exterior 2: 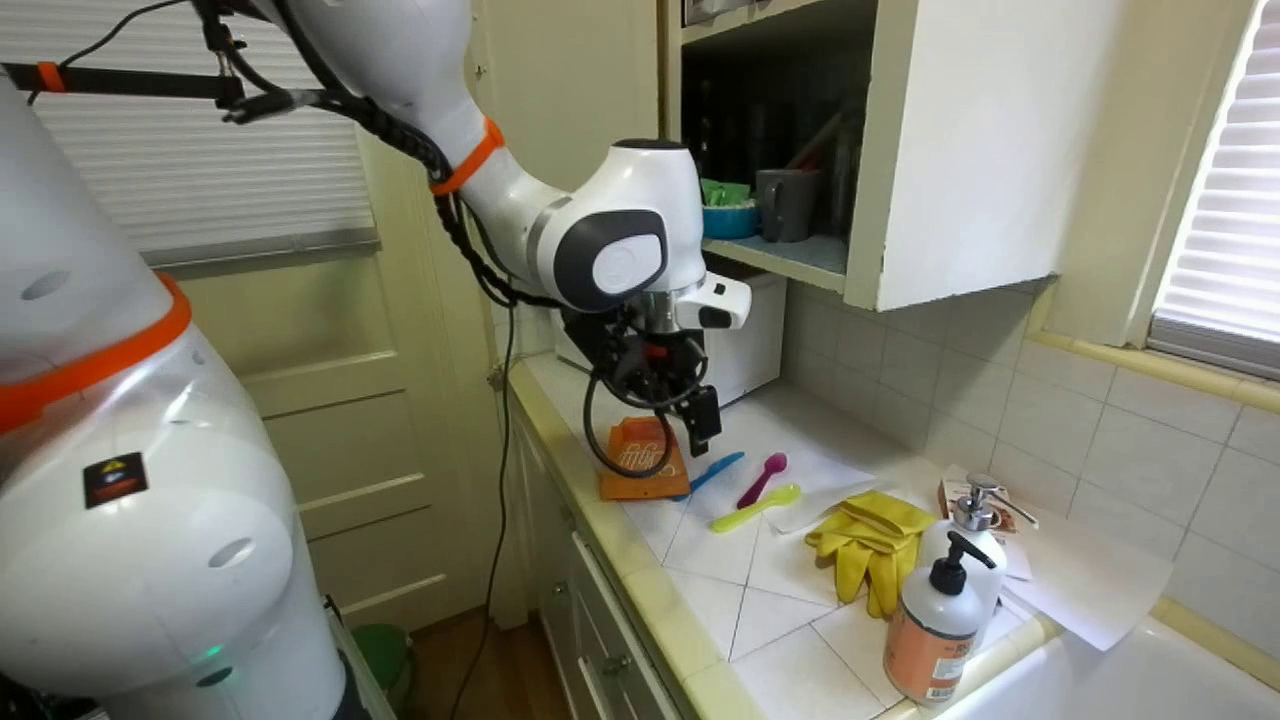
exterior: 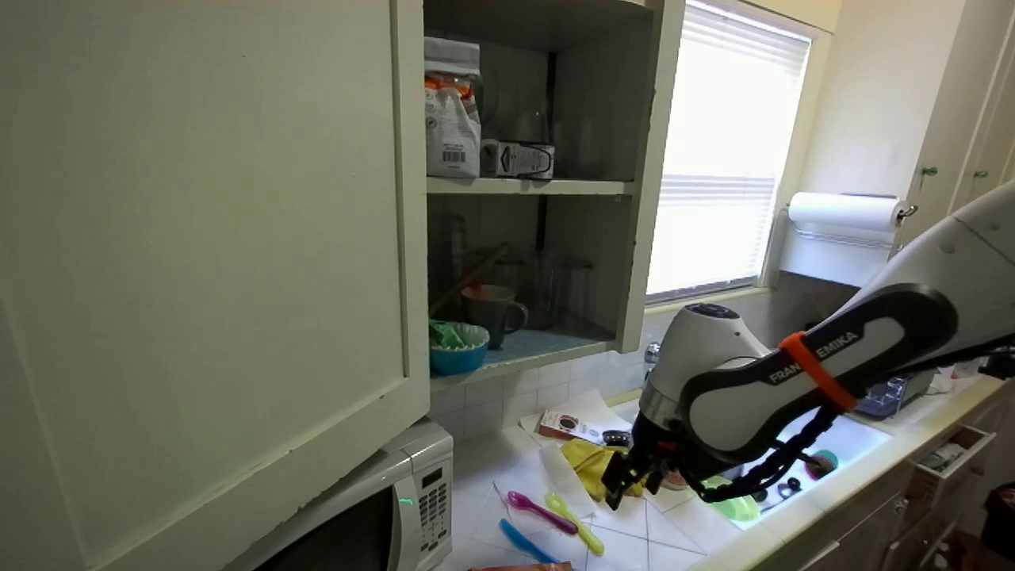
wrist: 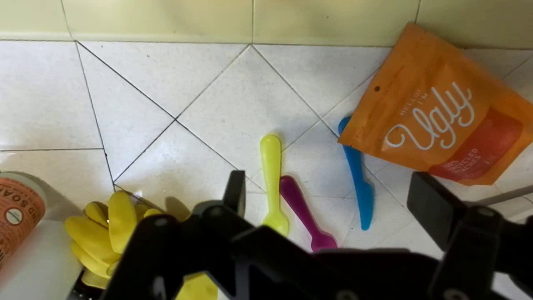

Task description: Put the green spoon in the kitchen cabinet

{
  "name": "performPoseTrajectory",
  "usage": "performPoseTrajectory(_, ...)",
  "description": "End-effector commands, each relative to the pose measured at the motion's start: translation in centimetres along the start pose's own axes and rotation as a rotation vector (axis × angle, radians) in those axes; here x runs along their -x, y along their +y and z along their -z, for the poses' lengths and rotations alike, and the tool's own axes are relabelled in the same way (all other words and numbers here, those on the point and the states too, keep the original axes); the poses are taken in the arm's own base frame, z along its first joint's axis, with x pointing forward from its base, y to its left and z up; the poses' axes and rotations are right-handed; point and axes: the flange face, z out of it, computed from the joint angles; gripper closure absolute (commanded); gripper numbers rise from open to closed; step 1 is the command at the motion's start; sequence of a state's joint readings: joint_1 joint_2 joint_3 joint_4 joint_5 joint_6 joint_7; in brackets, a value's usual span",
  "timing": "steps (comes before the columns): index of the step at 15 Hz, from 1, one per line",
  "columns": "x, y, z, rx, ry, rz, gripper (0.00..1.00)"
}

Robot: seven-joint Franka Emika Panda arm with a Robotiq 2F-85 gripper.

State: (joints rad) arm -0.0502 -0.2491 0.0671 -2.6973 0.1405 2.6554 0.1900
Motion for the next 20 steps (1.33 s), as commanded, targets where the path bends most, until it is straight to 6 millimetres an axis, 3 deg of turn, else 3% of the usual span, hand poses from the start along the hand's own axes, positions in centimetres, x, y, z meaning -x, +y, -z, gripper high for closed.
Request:
performPoseTrajectory(1, -0.5, 0.4, -1.0, -0.001, 0.001, -0.012, 0.00)
performPoseTrajectory(4, -1.6, 1.0, -3.0, 0.004, -0.015, -0.027, 0.00)
performPoseTrajectory(8, -2.0, 0.8, -3.1, 0.003, -0.015, -0.025, 0.00)
performPoseTrajectory(20, -5.9, 3.1, -10.1, 0.040, 0.030, -0.164, 0.00)
